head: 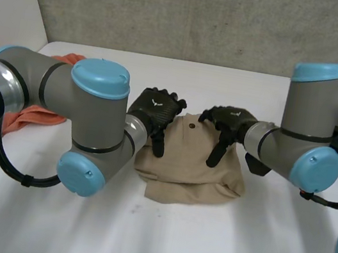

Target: Fold the laundry.

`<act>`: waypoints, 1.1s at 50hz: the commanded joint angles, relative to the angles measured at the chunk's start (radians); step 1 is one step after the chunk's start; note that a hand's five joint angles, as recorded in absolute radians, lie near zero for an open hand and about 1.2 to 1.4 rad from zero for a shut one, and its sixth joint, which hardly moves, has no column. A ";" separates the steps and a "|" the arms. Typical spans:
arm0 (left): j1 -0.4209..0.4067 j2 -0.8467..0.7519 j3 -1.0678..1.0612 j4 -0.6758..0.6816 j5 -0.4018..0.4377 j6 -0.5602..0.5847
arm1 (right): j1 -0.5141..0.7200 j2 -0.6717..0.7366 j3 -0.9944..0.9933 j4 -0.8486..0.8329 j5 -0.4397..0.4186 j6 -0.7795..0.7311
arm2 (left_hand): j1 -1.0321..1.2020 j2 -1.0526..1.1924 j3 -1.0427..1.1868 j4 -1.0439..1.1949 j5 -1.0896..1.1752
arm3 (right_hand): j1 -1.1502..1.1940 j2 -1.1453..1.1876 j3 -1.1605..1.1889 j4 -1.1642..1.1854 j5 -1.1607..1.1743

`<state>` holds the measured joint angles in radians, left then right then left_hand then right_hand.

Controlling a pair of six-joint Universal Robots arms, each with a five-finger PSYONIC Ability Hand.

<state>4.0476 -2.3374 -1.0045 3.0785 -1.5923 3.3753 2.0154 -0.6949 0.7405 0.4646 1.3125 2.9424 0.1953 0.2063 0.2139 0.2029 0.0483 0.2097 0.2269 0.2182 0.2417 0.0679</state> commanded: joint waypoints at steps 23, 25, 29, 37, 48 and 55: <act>0.001 -0.189 0.087 -0.004 0.000 0.243 | 0.008 -0.153 0.459 -0.330 0.197 -0.236 | 0.095 0.084 0.076 0.087 0.067 | 0.016 -0.001 0.008 -0.016 -0.017; -0.001 -0.192 0.090 -0.006 -0.011 0.274 | 0.009 -0.153 0.476 -0.351 0.197 -0.239 | 0.095 0.084 0.076 0.087 0.067 | 0.016 -0.001 0.008 -0.016 -0.017; -0.001 -0.185 0.080 -0.009 -0.006 0.295 | 0.008 -0.146 0.490 -0.363 0.198 -0.239 | 0.092 0.081 0.073 0.084 0.064 | 0.016 -0.001 0.008 -0.016 -0.017; -0.007 -0.126 0.070 -0.007 -0.005 0.291 | 0.000 -0.161 0.513 -0.403 0.221 -0.238 | 0.086 0.075 0.067 0.078 0.058 | 0.022 0.005 0.014 -0.010 -0.011; -0.003 0.087 -0.041 0.011 0.078 0.270 | -0.004 -0.385 0.637 -0.558 0.214 -0.195 | 0.042 0.031 0.023 0.034 0.014 | -0.035 -0.052 -0.044 -0.067 -0.068; 0.039 0.323 -0.251 0.016 0.326 0.243 | 0.013 -0.488 0.827 -0.570 0.205 -0.195 | 0.030 0.019 0.011 0.022 0.002 | -0.035 -0.052 -0.044 -0.067 -0.068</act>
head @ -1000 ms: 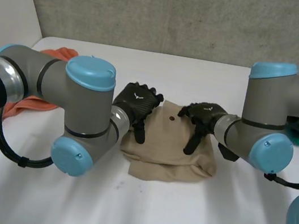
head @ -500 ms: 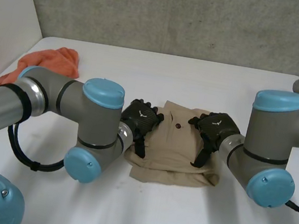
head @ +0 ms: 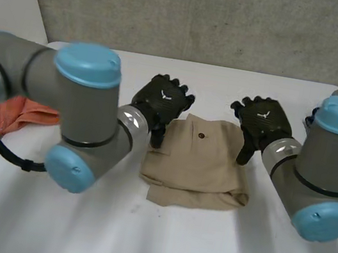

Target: Fold the laundry.

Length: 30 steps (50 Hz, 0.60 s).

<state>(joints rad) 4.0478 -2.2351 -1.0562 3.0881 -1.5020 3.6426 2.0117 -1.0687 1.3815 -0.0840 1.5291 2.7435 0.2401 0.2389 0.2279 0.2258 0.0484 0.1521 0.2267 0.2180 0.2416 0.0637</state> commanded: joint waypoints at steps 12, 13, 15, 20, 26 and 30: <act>0.112 0.364 -0.344 0.015 0.398 -0.108 | 0.101 -0.151 0.507 -0.327 -0.090 0.004 | -0.024 -0.023 -0.011 -0.009 -0.007 | 0.022 -0.052 -0.043 -0.067 -0.064; 0.114 0.364 -0.344 0.017 0.398 -0.116 | 0.105 -0.143 0.516 -0.351 -0.089 0.002 | -0.021 -0.020 -0.009 -0.006 -0.004 | 0.022 -0.052 -0.043 -0.067 -0.064; 0.114 0.364 -0.344 0.021 0.398 -0.130 | 0.122 -0.094 0.524 -0.410 -0.081 -0.007 | -0.021 -0.020 -0.008 -0.006 -0.004 | 0.022 -0.052 -0.043 -0.067 -0.064; 0.112 0.364 -0.346 0.034 0.398 -0.139 | 0.134 -0.008 0.502 -0.511 -0.046 -0.018 | -0.021 -0.020 -0.008 -0.006 -0.004 | 0.022 -0.052 -0.043 -0.067 -0.064; 0.111 0.364 -0.349 0.034 0.398 -0.139 | 0.131 0.079 0.427 -0.614 -0.017 -0.057 | -0.021 -0.020 -0.008 -0.006 -0.004 | 0.179 0.104 0.113 0.090 0.093; 0.109 0.364 -0.352 0.034 0.398 -0.139 | 0.131 0.111 0.384 -0.635 -0.018 -0.084 | -0.018 -0.017 -0.006 -0.003 -0.001 | 0.302 0.228 0.237 0.213 0.216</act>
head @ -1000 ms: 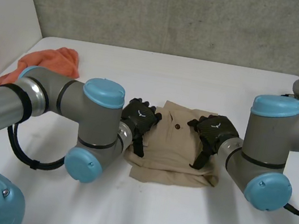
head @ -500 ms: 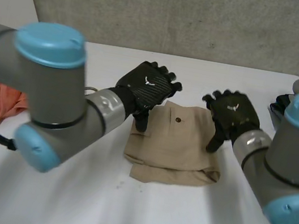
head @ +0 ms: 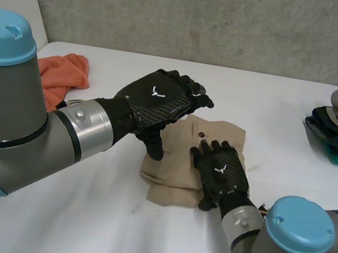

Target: Fold the laundry.

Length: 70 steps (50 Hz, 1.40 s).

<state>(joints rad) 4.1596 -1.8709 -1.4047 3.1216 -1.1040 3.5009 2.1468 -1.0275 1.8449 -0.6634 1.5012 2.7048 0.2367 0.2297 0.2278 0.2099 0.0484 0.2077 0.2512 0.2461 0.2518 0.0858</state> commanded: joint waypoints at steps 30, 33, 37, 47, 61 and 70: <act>0.020 0.047 -0.017 0.000 -0.002 -0.003 | -0.048 0.259 -0.545 0.139 -0.027 -0.037 | -0.014 -0.007 -0.005 0.012 -0.001 | 0.711 0.668 0.673 0.667 0.658; 0.022 0.048 -0.016 0.000 -0.002 -0.013 | -0.048 0.274 -0.567 0.171 -0.035 -0.037 | -0.017 -0.010 -0.008 0.010 -0.004 | 0.585 0.542 0.547 0.541 0.532; 0.030 0.048 -0.017 0.000 0.000 -0.022 | -0.051 0.316 -0.615 0.218 -0.036 -0.039 | -0.017 -0.010 -0.008 0.009 -0.004 | 0.535 0.491 0.497 0.491 0.482; 0.036 0.048 -0.014 0.000 0.000 -0.025 | -0.114 0.330 -0.725 0.229 -0.041 -0.040 | -0.017 -0.010 -0.008 0.009 -0.004 | 1.189 1.145 1.150 1.145 1.136; 0.048 0.081 -0.016 0.000 -0.002 -0.028 | -0.373 0.196 -0.958 0.133 -0.314 0.071 | -0.017 -0.010 -0.008 0.009 -0.004 | 1.189 1.145 1.150 1.145 1.136; 0.047 0.085 -0.016 0.002 0.000 -0.057 | -0.626 0.222 -1.104 0.093 -0.449 0.260 | -0.017 -0.010 -0.008 0.009 -0.004 | 1.189 1.145 1.150 1.145 1.136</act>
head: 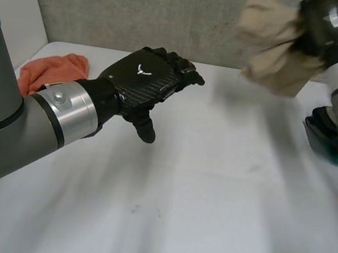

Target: Fold the laundry.

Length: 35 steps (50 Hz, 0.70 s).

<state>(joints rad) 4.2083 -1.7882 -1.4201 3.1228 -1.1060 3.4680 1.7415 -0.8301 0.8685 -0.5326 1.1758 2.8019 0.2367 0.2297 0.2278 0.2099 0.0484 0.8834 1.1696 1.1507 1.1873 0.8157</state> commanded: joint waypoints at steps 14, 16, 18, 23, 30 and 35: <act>-0.004 0.013 -0.003 0.000 0.002 -0.026 | -0.508 0.189 -0.039 -0.349 -0.306 0.429 | -0.009 -0.002 0.000 0.018 0.005 | 0.513 0.227 0.246 0.209 0.406; -0.004 0.013 -0.005 0.000 0.002 -0.024 | -0.534 0.204 0.024 -0.383 -0.329 0.456 | -0.009 -0.002 0.000 0.018 0.005 | 0.513 0.227 0.246 0.209 0.406; -0.004 0.013 -0.005 0.000 0.000 -0.026 | -0.545 0.209 0.067 -0.395 -0.355 0.462 | -0.009 -0.002 0.000 0.018 0.005 | 0.513 0.227 0.246 0.209 0.406; -0.005 0.013 -0.013 0.000 -0.002 -0.026 | -0.635 0.189 0.205 -0.437 -0.475 0.458 | -0.006 0.001 0.003 0.021 0.008 | 0.513 0.227 0.246 0.209 0.406; -0.010 0.019 -0.019 0.000 -0.002 -0.026 | -0.666 0.181 0.244 -0.438 -0.574 0.464 | -0.006 0.001 0.003 0.021 0.008 | 0.513 0.227 0.246 0.209 0.406; -0.013 0.019 -0.020 0.000 -0.003 -0.026 | -0.686 0.181 0.239 -0.437 -0.654 0.467 | -0.006 0.001 0.003 0.021 0.008 | 0.513 0.227 0.246 0.209 0.406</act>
<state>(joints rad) 4.1990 -1.7705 -1.4387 3.1232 -1.1080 3.4425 1.0734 -0.6496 1.1161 -0.9745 0.6112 3.2655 0.2368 0.2297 0.2278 0.2098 0.0484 0.8913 1.1744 1.1580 1.1928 0.9187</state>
